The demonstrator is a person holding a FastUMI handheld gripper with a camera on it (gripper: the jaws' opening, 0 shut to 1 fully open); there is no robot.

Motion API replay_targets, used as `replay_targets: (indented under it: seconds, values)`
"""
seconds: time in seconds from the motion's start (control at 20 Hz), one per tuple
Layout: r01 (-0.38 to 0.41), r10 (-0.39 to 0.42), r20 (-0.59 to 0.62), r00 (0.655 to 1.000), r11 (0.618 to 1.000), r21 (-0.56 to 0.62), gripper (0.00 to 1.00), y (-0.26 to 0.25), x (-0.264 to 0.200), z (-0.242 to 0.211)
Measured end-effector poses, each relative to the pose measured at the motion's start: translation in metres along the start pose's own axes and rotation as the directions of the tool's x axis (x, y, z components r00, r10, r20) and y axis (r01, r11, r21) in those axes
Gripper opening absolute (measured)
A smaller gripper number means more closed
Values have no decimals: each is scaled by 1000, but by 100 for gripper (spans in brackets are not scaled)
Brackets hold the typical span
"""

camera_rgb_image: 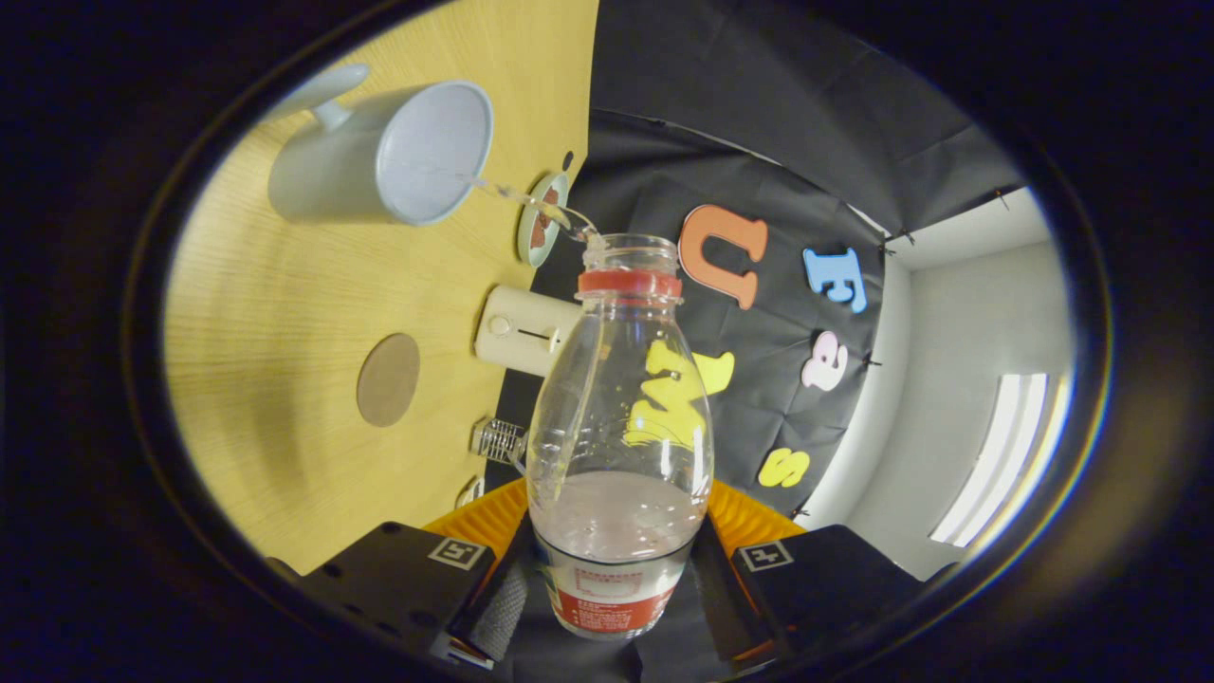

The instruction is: Take the bottle from table, then pour the juice into the cup, finally place the bottle on the coaster

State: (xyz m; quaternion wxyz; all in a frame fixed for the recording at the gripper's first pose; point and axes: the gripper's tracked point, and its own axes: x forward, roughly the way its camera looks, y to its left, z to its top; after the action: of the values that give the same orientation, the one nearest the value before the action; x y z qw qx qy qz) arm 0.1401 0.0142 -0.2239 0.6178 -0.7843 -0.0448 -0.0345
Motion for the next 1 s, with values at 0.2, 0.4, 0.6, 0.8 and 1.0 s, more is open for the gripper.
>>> replay_targets:
  seconds: [0.2,0.4,0.6,0.8,1.0]
  values:
    - [-1,1,5,1000,1000,-11,82,1,-2,0]
    - [-7,7,-2,1000,1000,-31,82,-1,1,-2]
    - [-1,1,-4,1000,998,-55,81,-6,0,-3]
    - [7,-7,-2,1000,997,-76,81,-11,0,-3]
    - [9,-9,-1,1000,995,-96,81,-13,2,-3]
